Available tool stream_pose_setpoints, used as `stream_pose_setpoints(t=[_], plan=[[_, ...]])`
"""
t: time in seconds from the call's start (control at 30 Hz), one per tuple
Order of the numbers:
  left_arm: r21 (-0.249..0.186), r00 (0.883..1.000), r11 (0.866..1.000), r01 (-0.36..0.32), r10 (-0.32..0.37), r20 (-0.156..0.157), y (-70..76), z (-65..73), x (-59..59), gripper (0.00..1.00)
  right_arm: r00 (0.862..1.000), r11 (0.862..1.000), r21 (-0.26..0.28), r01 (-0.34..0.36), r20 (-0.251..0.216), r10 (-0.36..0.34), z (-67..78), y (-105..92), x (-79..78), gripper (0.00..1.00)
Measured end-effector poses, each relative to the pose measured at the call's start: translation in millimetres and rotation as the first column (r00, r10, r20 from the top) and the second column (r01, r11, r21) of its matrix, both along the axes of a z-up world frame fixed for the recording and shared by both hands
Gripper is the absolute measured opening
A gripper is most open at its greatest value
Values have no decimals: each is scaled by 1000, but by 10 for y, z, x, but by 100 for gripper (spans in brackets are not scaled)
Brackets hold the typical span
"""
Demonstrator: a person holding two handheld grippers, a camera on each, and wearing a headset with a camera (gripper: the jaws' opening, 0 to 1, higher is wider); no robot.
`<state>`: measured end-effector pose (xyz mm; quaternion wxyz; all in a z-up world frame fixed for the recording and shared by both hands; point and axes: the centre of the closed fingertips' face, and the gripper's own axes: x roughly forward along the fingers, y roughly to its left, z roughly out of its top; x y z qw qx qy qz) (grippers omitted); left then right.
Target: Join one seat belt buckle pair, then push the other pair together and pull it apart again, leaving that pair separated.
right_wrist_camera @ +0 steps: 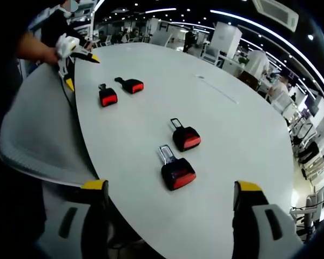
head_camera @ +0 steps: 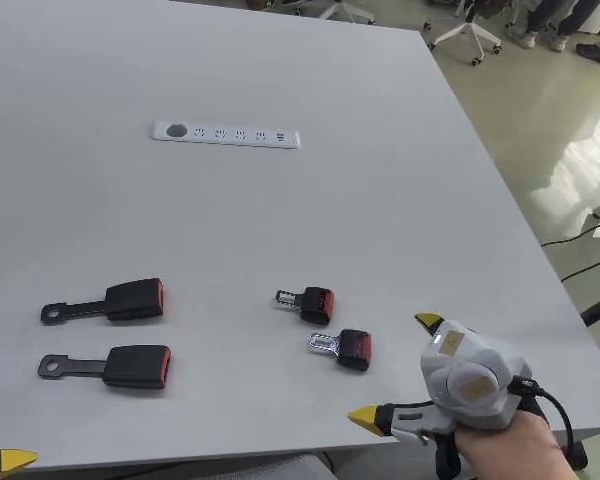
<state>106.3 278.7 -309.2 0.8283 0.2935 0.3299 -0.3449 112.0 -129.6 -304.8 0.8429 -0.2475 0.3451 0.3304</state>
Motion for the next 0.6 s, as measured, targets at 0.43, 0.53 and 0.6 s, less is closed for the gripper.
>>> stream_pose_setpoints(t=[0.43, 0.53, 0.6], plan=[[-3, 1000, 1000, -3, 3, 0, -4, 8, 2, 100, 1000, 1000, 4, 7, 6, -7, -2, 4, 28, 100], [-5, 1000, 1000, -3, 3, 0, -5, 9, 3, 100, 1000, 1000, 5, 9, 6, -9, 1, 5, 31, 100], [-5, 1000, 1000, -4, 4, 0, -5, 12, 3, 100, 1000, 1000, 6, 9, 6, -9, 2, 6, 30, 100]])
